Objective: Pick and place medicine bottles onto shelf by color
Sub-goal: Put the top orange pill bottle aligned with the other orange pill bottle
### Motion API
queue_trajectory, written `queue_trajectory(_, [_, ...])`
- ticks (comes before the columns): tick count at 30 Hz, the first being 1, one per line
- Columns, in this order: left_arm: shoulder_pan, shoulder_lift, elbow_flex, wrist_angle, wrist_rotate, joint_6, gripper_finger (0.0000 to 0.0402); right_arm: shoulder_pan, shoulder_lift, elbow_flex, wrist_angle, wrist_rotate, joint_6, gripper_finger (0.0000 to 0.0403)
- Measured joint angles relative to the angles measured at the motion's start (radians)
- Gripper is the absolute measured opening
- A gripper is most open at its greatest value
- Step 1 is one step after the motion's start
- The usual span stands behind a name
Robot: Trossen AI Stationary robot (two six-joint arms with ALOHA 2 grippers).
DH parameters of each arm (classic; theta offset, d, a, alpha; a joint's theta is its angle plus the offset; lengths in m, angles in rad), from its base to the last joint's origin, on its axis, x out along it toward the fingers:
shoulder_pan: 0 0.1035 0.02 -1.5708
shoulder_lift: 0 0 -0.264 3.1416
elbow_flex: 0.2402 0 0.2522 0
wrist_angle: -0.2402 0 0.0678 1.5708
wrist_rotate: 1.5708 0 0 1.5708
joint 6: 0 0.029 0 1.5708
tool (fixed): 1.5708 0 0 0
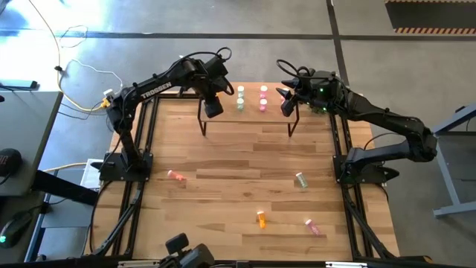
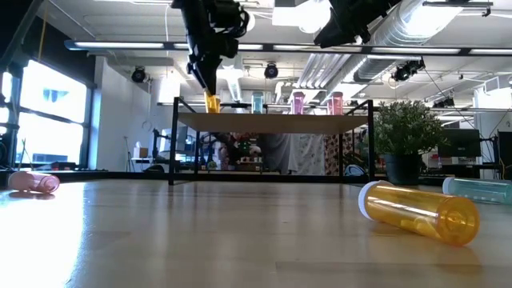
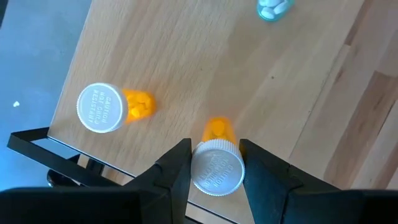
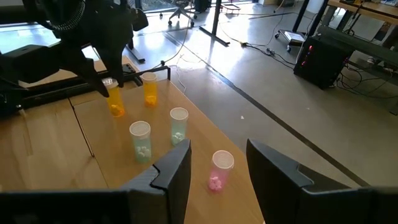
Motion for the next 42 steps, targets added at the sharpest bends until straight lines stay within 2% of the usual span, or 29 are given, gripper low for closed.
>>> queue_trajectory(16, [0.0, 0.0, 0.0, -0.037, -0.015, 0.023, 0.0117, 0.0, 0.0, 0.0, 0.0, 0.0, 0.0, 0.0147])
queue_trajectory(42, [0.0, 0.021, 0.0, 0.006, -0.043, 0.041, 0.0124, 0.0, 0.0, 0.0, 0.0, 0.0, 0.0, 0.0147])
